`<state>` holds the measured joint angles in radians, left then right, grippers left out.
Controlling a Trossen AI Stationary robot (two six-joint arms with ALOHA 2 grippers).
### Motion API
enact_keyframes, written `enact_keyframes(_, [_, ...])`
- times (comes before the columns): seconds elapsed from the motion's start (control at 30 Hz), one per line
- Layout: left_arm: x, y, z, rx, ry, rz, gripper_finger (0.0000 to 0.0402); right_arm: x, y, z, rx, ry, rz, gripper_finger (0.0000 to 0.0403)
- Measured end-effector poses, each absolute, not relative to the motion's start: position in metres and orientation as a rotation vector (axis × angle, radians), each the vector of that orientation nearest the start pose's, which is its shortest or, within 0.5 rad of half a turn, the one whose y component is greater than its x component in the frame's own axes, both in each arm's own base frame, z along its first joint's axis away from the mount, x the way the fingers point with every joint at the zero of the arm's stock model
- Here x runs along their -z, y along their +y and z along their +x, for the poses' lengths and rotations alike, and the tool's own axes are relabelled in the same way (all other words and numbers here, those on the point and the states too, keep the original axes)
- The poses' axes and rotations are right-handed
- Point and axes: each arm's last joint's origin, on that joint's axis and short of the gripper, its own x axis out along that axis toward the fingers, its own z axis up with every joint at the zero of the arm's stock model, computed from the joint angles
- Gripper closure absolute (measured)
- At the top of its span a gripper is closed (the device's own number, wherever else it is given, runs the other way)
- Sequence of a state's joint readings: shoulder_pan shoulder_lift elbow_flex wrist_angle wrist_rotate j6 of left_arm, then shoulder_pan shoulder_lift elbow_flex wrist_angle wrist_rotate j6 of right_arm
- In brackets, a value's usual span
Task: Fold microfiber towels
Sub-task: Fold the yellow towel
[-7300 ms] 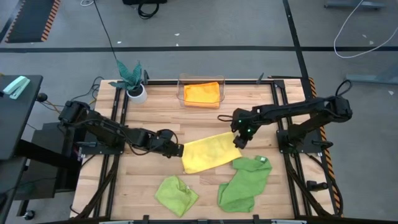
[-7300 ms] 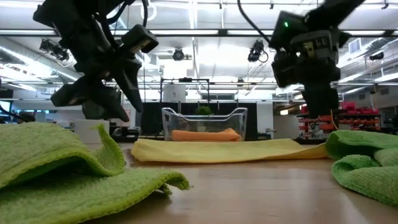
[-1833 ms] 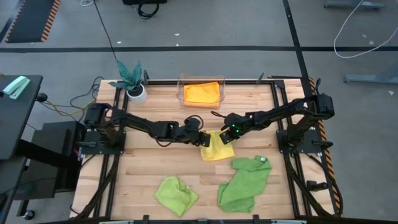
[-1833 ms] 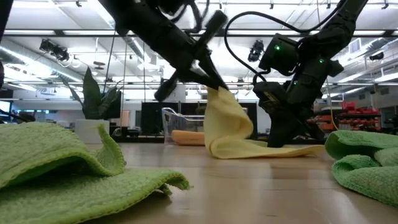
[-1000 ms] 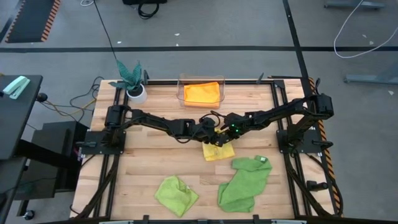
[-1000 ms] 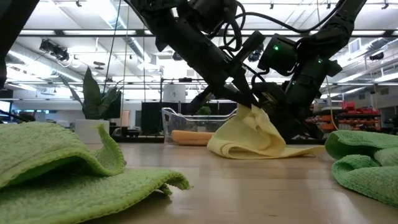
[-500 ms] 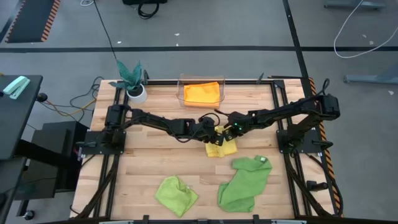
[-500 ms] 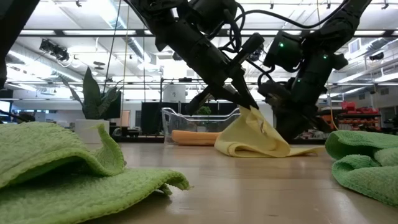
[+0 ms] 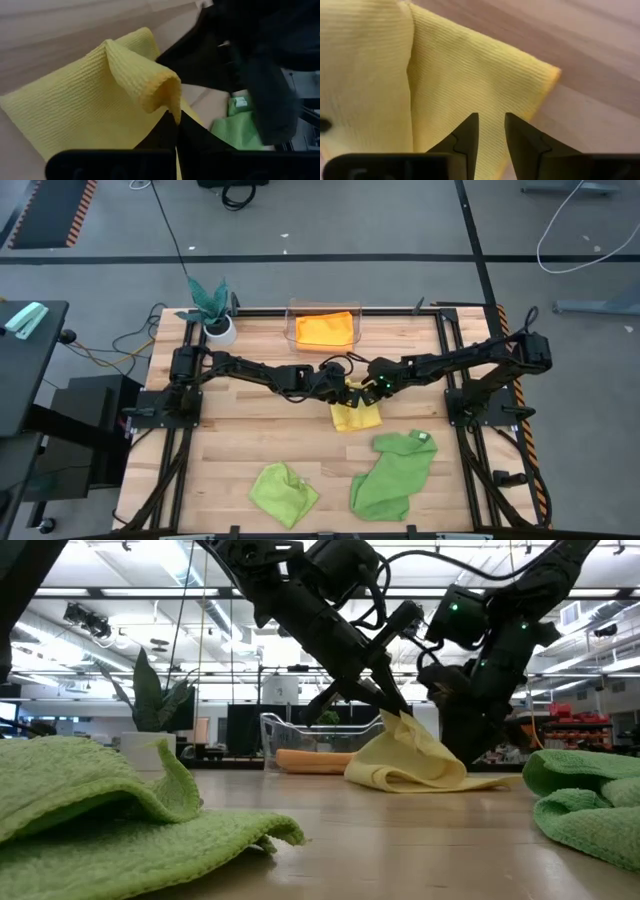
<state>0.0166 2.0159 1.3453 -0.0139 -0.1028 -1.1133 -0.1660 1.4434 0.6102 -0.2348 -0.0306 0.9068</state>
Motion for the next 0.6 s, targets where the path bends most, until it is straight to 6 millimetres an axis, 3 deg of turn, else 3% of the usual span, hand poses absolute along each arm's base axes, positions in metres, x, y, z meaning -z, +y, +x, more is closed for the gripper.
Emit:
enact_keyframes(0.4, [-0.16,0.014,0.443,-0.461,0.566,-1.083,0.0398,-0.189,-0.038,0.213,0.601,0.771,0.871,0.0296])
enact_keyframes(0.6, [-0.154,0.017,0.445,-0.446,0.569,-1.094,0.0389,-0.198,-0.038,0.208,0.601,0.727,0.866,0.0296])
